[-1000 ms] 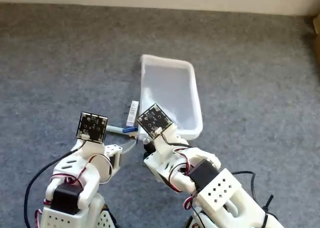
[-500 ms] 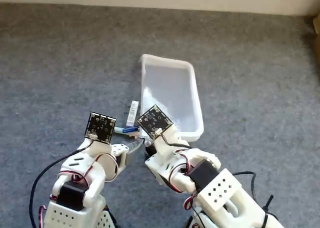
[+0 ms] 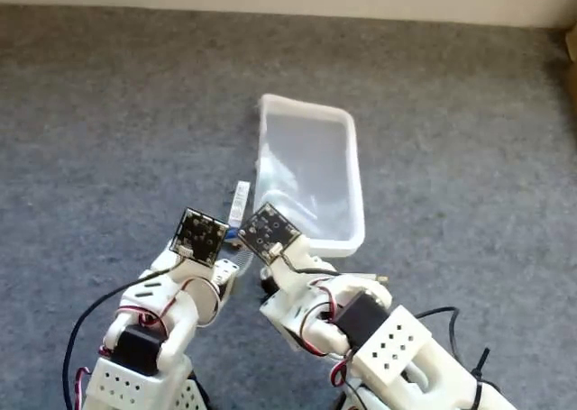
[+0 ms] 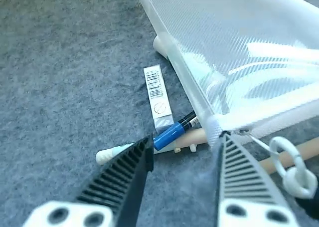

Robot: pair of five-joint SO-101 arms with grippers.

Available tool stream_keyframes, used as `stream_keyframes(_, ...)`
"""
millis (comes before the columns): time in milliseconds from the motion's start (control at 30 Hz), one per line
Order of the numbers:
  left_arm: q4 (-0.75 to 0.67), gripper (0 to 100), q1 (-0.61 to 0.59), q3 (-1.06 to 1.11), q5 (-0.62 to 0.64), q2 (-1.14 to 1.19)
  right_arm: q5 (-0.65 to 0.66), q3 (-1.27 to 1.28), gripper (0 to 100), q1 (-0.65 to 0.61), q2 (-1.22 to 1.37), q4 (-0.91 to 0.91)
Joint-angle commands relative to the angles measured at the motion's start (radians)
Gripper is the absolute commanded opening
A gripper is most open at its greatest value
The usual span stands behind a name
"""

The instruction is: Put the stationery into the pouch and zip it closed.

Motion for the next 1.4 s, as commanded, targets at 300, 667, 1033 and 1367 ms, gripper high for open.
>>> stream_keyframes(300, -0.015, 26, 0.025, -0.022, 0.052, -0.008, 0.006, -0.111, 0.5, -0.027, -0.033, 0.071)
stream_keyframes(667, 0.104, 26, 0.027, -0.120, 0.068, -0.008, -0.032, -0.186, 0.5, -0.027, -0.033, 0.068)
stream_keyframes(1033, 0.137, 26, 0.025, -0.140, 0.068, -0.008, -0.028, -0.191, 0.5, -0.059, -0.033, 0.081)
stream_keyframes(1367, 0.087, 18, -0.001, -0.102, 0.060, -0.008, -0.026, -0.193, 0.5, -0.119, -0.033, 0.128)
